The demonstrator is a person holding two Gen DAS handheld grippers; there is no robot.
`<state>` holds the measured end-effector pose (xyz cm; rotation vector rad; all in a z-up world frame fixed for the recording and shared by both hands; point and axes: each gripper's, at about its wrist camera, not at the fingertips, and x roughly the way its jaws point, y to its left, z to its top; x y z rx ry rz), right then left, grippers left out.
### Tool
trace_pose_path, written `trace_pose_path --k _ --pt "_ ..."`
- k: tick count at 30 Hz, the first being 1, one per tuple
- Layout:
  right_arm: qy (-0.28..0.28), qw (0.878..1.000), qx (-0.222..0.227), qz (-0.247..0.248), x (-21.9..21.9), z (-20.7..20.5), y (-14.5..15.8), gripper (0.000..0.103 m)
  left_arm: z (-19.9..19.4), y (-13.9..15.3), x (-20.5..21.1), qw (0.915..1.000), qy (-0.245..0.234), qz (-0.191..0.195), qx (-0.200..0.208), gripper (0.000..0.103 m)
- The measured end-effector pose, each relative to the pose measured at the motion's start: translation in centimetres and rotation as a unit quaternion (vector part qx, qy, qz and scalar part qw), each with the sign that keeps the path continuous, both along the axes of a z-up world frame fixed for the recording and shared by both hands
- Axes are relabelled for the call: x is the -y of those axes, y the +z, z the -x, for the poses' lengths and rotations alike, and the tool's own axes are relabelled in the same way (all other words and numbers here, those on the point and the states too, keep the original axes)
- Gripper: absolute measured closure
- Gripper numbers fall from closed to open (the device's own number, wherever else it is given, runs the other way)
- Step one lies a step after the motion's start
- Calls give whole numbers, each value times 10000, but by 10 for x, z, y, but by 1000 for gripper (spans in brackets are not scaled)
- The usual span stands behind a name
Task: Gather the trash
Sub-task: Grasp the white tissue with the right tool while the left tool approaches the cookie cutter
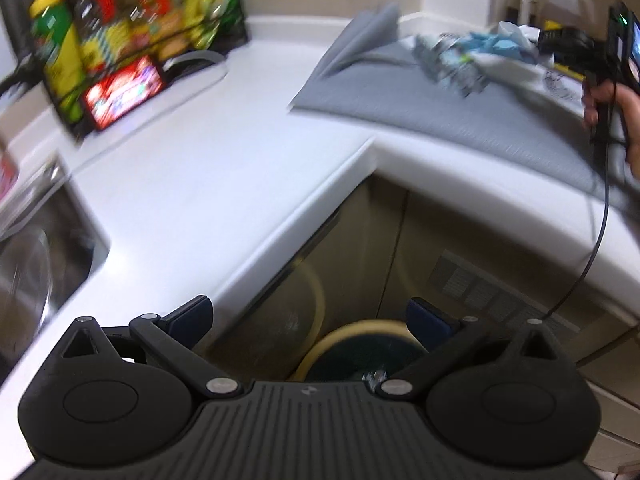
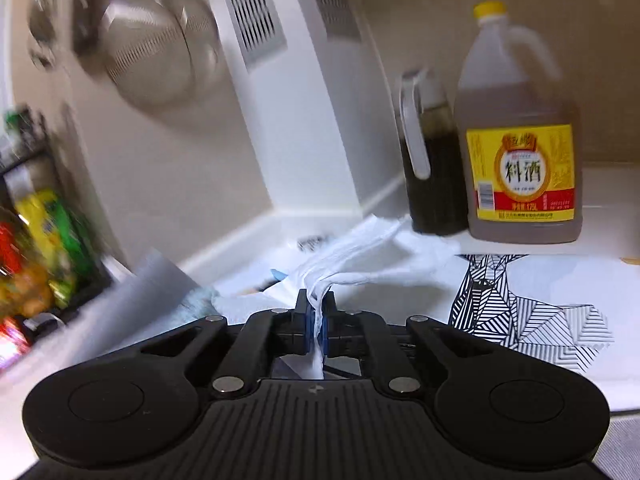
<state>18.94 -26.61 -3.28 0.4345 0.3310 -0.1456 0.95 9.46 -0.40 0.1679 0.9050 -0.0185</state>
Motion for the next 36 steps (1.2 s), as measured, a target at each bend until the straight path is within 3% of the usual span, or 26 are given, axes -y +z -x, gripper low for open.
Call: trace_pose_path --k 5,8,11,13,15,18,20,24,27,33,36 --pt "238 9987 300 -323 9 48 -7 97 -34 22 38 9981 -431 42 440 0" --pt "230 9993 57 -288 15 55 -19 93 -67 28 66 9959 -650 14 633 0" --pt "83 9972 -53 -741 31 57 -30 92 -99 28 91 9952 -753 64 625 0" --pt "-103 9964 -136 -830 39 56 -33 82 -119 27 104 9946 -809 118 635 0" --pt "-112 9950 -103 -992 45 55 -35 82 -137 28 115 9941 -842 127 667 0" --pt "-195 9958 -19 -896 45 57 -32 82 -162 31 132 9922 -976 199 743 0" --pt "-350 9971 132 -666 42 63 -26 88 -178 32 146 9910 -1038 163 826 0" --pt "-620 9948 757 -270 38 81 -8 92 -210 28 170 9905 -1054 91 882 0" --pt "-624 9928 954 -376 43 86 -3 92 -236 20 184 9921 -1000 39 751 0" --pt "-469 9954 224 -801 51 68 -16 89 -278 -1 189 9967 -734 80 334 0" --pt "-535 9943 138 -907 54 66 -20 89 -288 -4 183 9982 -474 287 221 1"
